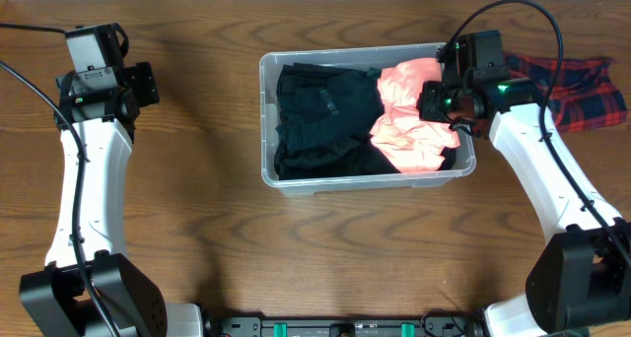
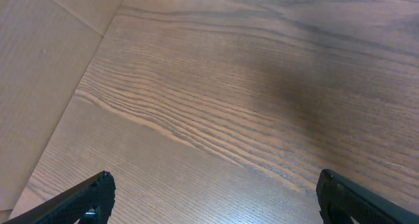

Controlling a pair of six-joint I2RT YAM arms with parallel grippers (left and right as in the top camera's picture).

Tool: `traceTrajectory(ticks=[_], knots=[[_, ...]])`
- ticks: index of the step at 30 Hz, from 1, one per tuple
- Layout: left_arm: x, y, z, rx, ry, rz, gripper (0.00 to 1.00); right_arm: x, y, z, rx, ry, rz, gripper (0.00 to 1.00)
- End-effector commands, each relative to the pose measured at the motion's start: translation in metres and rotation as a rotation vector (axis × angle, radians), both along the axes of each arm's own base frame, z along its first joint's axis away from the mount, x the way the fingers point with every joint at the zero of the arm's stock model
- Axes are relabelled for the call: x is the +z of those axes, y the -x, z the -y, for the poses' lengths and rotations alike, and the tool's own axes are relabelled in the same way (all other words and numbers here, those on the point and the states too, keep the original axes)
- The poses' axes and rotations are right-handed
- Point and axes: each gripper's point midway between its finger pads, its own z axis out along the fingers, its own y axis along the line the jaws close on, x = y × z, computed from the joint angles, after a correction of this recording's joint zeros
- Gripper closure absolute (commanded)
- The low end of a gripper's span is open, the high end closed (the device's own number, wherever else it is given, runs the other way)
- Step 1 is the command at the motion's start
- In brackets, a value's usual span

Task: Pack container
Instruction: 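Lower the pink shirt into the bin and open the right gripper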

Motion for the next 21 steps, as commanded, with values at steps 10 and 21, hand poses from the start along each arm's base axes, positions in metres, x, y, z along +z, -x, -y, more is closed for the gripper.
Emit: traceTrajectory(ticks=[10, 21], knots=[[-0.001, 0.001, -0.003, 0.017, -0.002, -0.004, 0.02, -0.011, 0.002, 0.002, 0.039, 0.055, -0.011, 0.29], [-0.001, 0.001, -0.003, 0.017, -0.002, -0.003, 0.02, 0.022, -0.034, 0.025, 0.096, 0.265, 0.215, 0.08]])
